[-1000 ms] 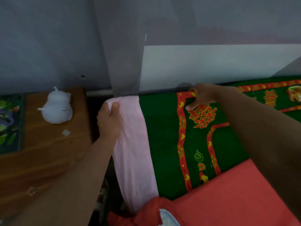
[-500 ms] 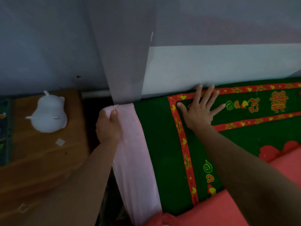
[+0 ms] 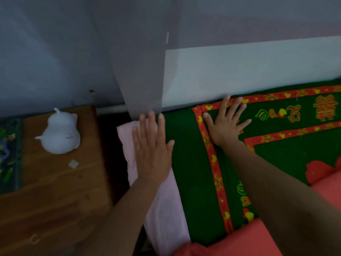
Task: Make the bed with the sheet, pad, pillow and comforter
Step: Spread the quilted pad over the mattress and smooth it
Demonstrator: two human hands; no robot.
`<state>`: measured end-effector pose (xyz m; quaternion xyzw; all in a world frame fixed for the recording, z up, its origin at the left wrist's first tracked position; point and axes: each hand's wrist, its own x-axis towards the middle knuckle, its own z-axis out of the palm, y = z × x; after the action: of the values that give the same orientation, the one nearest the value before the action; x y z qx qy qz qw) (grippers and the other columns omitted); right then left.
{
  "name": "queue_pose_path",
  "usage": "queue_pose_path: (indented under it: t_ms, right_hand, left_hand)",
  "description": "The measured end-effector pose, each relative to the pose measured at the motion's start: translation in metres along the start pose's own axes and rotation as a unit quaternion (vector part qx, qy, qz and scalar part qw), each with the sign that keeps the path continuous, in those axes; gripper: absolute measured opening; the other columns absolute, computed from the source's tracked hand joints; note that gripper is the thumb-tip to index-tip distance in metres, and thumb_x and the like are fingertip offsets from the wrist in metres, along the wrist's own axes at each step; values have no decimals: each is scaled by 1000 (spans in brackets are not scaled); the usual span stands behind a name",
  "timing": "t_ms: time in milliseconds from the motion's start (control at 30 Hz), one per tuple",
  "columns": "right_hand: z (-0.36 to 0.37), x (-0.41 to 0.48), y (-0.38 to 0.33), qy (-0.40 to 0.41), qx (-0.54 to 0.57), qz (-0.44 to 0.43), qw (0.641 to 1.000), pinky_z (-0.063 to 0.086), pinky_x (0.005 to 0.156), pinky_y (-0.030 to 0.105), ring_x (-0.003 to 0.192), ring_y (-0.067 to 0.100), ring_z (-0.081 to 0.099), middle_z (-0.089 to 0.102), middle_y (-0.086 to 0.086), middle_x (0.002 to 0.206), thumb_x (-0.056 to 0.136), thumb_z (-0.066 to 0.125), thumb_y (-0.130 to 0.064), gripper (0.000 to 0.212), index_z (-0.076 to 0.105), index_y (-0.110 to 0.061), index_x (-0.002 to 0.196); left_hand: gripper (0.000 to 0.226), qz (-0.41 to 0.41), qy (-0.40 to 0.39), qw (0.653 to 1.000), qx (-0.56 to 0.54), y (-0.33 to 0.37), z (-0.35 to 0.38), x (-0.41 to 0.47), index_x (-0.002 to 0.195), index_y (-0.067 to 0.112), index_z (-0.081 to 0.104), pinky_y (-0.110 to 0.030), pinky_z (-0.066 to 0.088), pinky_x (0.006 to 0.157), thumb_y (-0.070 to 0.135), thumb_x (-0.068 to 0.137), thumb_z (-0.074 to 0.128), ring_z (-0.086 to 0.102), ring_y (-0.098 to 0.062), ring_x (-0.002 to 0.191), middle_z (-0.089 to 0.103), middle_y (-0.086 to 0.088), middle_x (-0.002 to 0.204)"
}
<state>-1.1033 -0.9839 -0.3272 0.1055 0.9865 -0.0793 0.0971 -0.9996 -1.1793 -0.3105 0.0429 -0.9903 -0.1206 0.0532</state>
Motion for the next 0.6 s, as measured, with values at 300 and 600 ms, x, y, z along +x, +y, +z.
queue_pose_path:
  t_ms: [300,600]
  right_hand:
    - [7,2,6,-21,-16,53,998,-6,104,74,145,31,-21,-20,14,157,84,11,-79,99,-13,-10,151]
    - [19,16,10,-53,-49,55,996,-5,103,76,144,32,-22,-22,12,157,80,6,-82,101,-14,-13,151]
  left_hand:
    - [59,134,-110,983,55,1,37,30,148,36,23,-55,11,115,57,93,20,17,-27,146,22,0,157]
    - [57,145,-104,982,61,-5,59,38,149,38,20,-52,15,115,57,95,23,18,-26,146,20,-2,158]
